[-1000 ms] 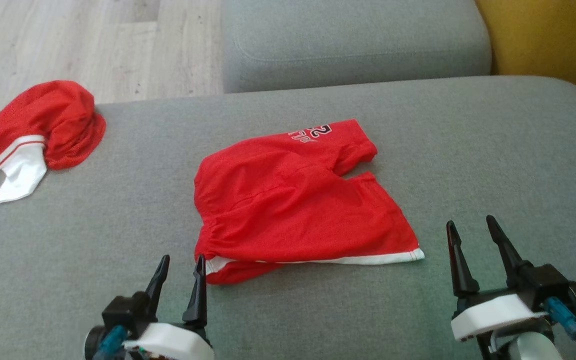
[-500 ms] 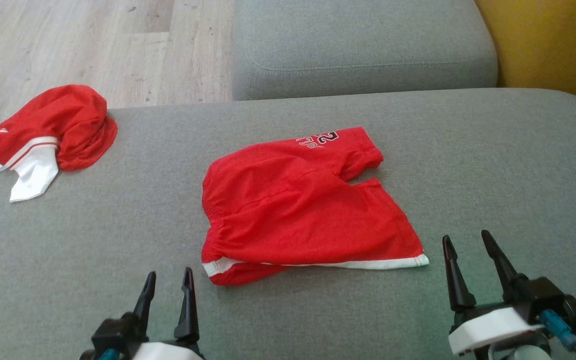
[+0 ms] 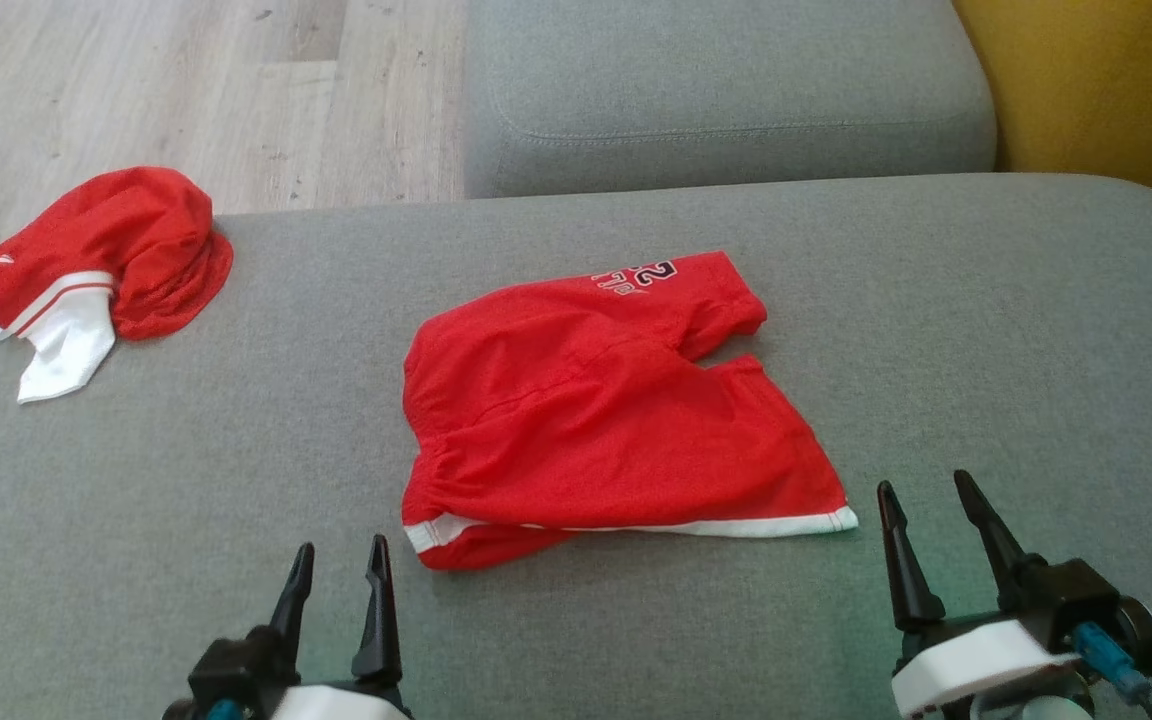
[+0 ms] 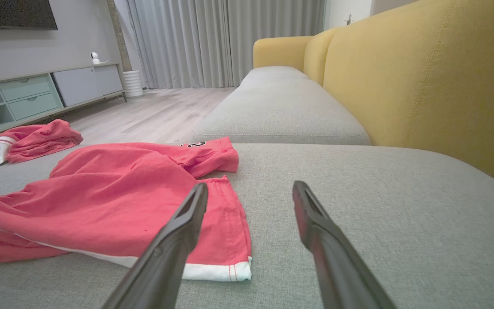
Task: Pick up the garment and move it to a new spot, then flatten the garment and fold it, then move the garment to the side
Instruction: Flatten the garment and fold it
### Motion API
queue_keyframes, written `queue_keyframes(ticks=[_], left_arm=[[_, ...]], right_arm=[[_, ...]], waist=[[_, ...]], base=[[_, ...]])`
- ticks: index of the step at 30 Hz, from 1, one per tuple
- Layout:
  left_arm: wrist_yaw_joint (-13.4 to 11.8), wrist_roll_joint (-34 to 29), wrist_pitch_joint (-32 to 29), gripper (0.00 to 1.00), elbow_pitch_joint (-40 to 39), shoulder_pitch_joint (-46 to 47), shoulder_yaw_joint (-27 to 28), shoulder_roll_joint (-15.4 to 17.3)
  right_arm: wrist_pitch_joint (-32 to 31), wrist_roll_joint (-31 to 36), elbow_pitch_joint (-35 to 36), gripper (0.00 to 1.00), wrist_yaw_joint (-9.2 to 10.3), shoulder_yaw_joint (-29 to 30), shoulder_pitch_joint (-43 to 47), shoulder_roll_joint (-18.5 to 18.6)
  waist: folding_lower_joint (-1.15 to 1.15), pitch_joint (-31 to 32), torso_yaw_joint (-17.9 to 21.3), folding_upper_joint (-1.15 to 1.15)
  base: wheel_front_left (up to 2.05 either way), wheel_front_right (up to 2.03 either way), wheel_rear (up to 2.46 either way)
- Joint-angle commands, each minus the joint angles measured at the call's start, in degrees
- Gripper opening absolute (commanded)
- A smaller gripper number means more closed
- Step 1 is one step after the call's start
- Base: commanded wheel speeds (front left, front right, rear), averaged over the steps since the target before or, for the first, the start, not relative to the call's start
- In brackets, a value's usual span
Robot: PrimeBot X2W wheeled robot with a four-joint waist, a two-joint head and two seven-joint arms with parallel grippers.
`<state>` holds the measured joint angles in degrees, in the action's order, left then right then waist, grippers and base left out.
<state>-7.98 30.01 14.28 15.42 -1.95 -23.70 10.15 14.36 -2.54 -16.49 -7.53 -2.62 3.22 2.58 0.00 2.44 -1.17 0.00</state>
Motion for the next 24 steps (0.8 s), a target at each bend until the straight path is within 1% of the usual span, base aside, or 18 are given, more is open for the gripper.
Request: queue_keyframes(ticks=[1,12,15,20,24], left_arm=[[0.46,-0.79,0.72,1.0,-1.25,1.31,2.6,-0.06],[1.45,-1.28,0.02,1.0,0.57,2.1,1.56,-0.28],[2.03,-1.48,-2.1,1.0,1.51,3.15,0.3,-0.2],[3.72,-0.72,-7.91,1.0,3.79,6.71,-1.64,-0.24],[4.31,0.14,-9.09,1.0,6.05,9.33,-1.27,-0.37]], right_arm=[[0.63,-0.4,1.52,1.0,0.04,-1.36,-1.43,0.3],[0.63,-0.3,1.46,1.0,0.04,-1.35,-1.8,0.3],[0.63,-0.22,1.49,1.0,0.04,-1.31,-2.0,0.3],[0.63,0.0,1.59,1.0,0.04,-1.31,-2.93,0.3],[0.63,0.12,1.68,1.0,0.04,-1.06,-3.92,0.3]], waist=[[0.0,-0.12,0.05,0.0],[0.0,-1.19,0.96,0.0],[0.0,-1.79,1.36,0.0],[0.0,-3.92,2.56,0.0],[0.0,-5.85,3.5,0.0]], base=[[0.0,0.0,0.0],[0.0,0.0,0.0],[0.0,0.0,0.0],[0.0,0.0,0.0],[0.0,0.0,0.0]])
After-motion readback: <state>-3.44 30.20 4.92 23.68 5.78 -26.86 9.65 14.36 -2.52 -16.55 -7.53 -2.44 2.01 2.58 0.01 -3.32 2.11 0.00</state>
